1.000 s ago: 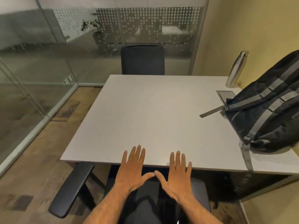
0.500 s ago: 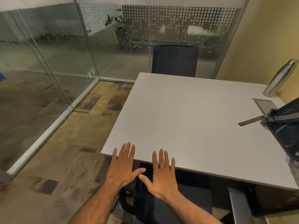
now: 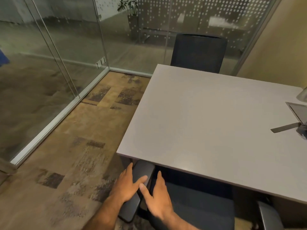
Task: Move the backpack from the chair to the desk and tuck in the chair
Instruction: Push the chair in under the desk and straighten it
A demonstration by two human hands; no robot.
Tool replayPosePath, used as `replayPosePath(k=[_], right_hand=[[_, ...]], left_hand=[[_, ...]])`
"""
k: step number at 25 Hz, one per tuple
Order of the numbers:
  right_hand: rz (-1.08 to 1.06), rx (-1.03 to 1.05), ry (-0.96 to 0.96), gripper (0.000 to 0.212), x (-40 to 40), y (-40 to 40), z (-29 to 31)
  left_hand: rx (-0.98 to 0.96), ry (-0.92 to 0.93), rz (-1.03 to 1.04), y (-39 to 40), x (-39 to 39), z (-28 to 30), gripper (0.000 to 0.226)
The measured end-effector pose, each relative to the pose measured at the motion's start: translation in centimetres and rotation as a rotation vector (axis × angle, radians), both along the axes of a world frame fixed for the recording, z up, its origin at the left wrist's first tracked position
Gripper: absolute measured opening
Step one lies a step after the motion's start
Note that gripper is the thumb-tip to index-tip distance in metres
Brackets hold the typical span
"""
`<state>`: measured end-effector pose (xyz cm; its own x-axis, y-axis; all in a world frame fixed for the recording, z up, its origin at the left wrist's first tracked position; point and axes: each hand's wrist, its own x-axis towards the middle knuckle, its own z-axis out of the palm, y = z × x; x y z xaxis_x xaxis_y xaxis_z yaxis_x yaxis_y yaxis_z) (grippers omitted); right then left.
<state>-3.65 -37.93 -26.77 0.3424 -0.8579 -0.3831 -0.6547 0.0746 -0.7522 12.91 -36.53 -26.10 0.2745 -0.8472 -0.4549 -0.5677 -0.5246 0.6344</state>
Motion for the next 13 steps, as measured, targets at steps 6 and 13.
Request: replayPosePath(k=[6, 13], right_hand=[[-0.372, 0.499, -0.495, 0.057, 3.2, -1.0, -2.1], [-0.506, 0.605, -0.667, 0.034, 4.3, -0.7, -2.3]], left_hand=[[0.023, 0.379, 0.21, -1.8, 1.4, -2.8, 0.058], [0.031, 0.529, 0.285, -1.9, 2.4, -4.0, 0.023]])
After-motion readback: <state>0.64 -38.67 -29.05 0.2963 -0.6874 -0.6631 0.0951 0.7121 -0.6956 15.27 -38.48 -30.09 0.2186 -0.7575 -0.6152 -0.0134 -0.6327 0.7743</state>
